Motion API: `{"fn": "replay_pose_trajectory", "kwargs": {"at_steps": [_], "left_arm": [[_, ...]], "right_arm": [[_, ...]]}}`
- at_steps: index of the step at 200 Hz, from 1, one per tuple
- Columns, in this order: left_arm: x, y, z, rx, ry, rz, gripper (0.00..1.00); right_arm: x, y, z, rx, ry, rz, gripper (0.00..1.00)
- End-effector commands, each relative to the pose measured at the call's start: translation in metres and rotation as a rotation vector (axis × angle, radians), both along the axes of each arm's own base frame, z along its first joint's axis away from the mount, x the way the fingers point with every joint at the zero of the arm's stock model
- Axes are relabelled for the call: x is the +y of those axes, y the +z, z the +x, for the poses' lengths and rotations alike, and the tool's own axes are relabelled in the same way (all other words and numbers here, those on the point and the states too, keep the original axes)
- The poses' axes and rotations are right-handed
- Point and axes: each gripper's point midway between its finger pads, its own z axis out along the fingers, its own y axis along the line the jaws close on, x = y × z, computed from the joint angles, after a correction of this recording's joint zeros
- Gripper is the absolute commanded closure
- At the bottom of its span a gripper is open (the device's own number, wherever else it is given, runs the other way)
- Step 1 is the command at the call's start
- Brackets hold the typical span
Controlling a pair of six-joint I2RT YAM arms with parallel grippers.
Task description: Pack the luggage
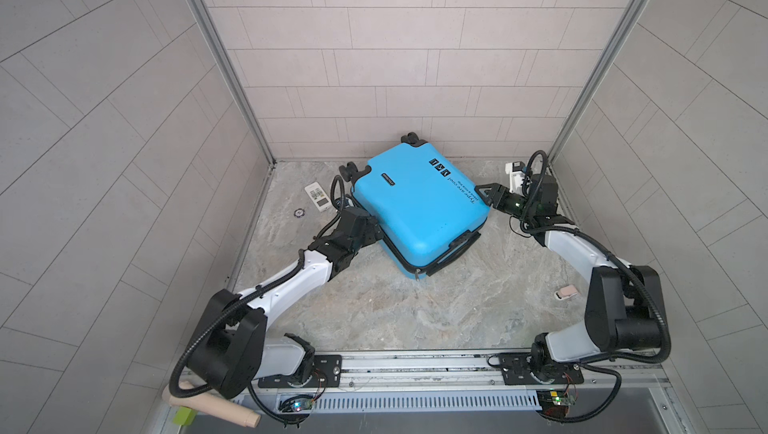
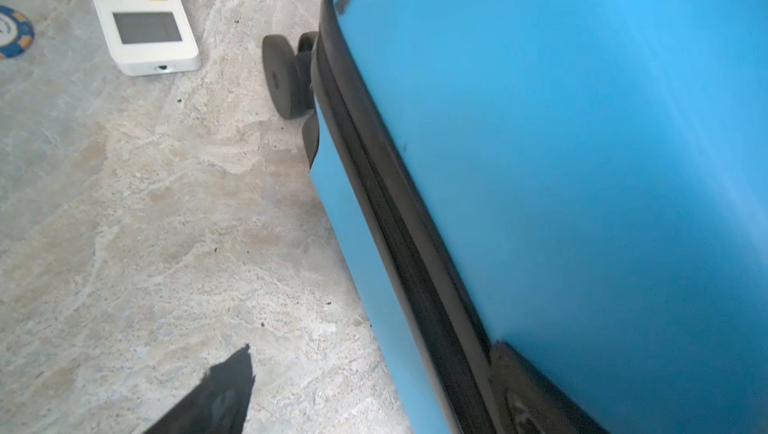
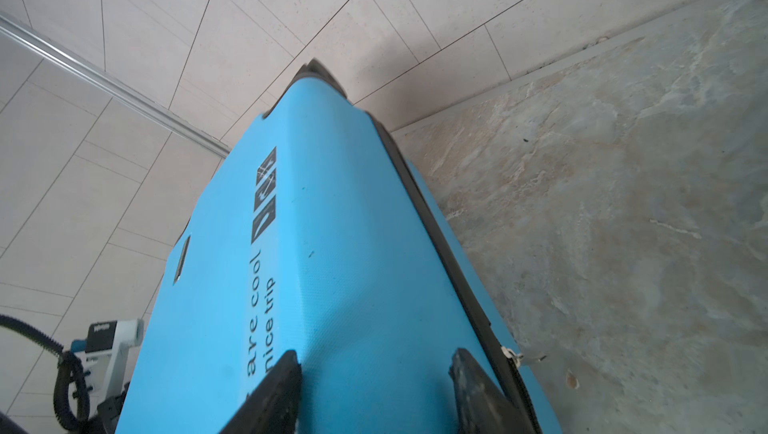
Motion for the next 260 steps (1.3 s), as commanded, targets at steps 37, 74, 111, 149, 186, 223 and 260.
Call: {"fn": "replay_pose_trajectory", "kwargs": {"at_steps": [37, 74, 111, 149, 186, 223, 260], "left_arm": [[-0.056, 0.021, 0.028, -0.051, -0.206, -0.035, 0.07], [-0.063, 0.023, 0.038, -0.049, -0.223, -0.027, 0.07], [-0.063, 0.024, 0.041, -0.053, -0.23, -0.006, 0.07], [-0.053, 0.023, 0.035, -0.046, -0.2, 0.01, 0.07], [-0.034, 0.033, 0.018, -0.071, -0.16, 0.019, 0.07], [-0.018, 0.039, -0.024, -0.104, -0.227, 0.053, 0.12], [-0.061, 0.028, -0.088, -0.204, -0.507, 0.161, 0.19]], "right_arm": [[0.046, -0.046, -0.095, 0.185, 0.155, 0.0, 0.4], [0.049, -0.059, -0.12, 0.211, 0.161, 0.01, 0.39], [0.054, -0.061, -0.134, 0.219, 0.185, 0.005, 0.39], [0.047, -0.036, -0.136, 0.165, 0.152, -0.04, 0.35], [0.039, 0.003, -0.115, 0.107, 0.112, -0.082, 0.32], [0.008, 0.026, -0.086, 0.131, -0.011, -0.142, 0.32], [-0.027, 0.022, -0.058, 0.209, -0.146, -0.147, 0.32]]}}
